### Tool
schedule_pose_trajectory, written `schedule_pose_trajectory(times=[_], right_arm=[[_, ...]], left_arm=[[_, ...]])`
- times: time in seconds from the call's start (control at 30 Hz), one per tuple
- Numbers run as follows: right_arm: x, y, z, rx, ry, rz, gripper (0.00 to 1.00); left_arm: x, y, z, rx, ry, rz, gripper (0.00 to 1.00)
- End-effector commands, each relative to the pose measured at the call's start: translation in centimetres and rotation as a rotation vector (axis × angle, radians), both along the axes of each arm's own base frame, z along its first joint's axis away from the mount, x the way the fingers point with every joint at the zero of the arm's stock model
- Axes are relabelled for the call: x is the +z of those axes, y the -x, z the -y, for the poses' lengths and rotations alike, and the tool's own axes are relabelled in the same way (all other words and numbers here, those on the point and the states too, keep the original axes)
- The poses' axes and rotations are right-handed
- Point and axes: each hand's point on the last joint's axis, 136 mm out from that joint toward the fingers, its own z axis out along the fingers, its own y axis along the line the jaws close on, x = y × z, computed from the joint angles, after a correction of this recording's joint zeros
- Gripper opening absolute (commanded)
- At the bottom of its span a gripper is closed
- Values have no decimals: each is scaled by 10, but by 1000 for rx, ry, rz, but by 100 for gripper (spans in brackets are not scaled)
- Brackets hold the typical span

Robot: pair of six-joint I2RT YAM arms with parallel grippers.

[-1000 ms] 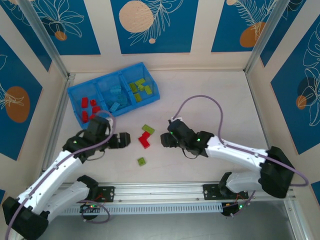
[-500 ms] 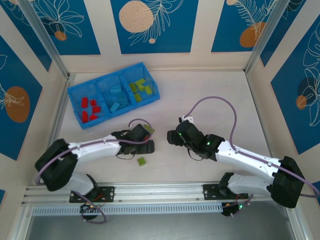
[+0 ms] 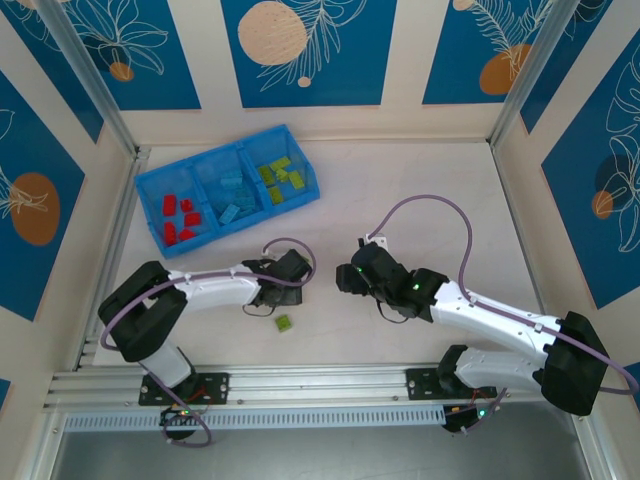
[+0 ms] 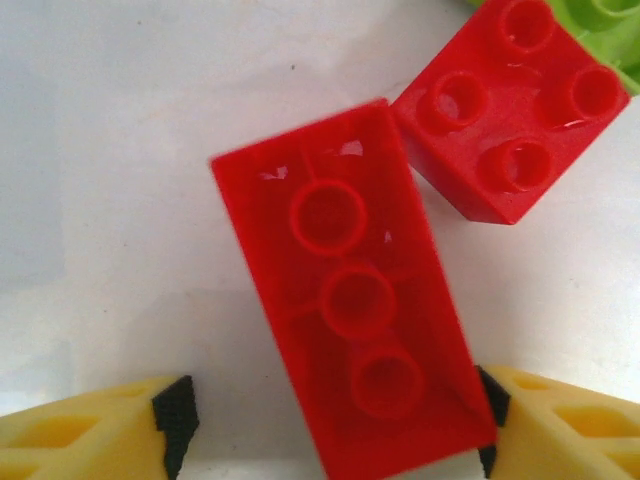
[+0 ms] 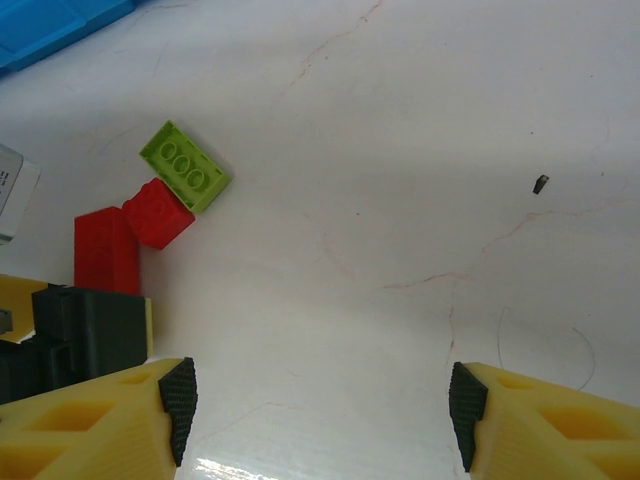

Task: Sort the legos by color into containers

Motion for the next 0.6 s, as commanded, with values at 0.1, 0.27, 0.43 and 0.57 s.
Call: schedule_pose_trajectory(times=[0.1, 0.27, 0.43, 0.57], right_arm=[[-4, 4, -2, -1, -2, -20, 70], [-3, 4, -4, 2, 4, -16, 70], [1, 4, -6, 7, 2, -4, 70], [3, 5, -7, 11, 8, -2, 70]], left_arm=[[2, -17, 7, -9, 20, 79, 57], [14, -22, 6, -47, 16, 126, 49], [21, -26, 4, -51, 4, 142, 37], [29, -26, -1, -39, 1, 154, 33]])
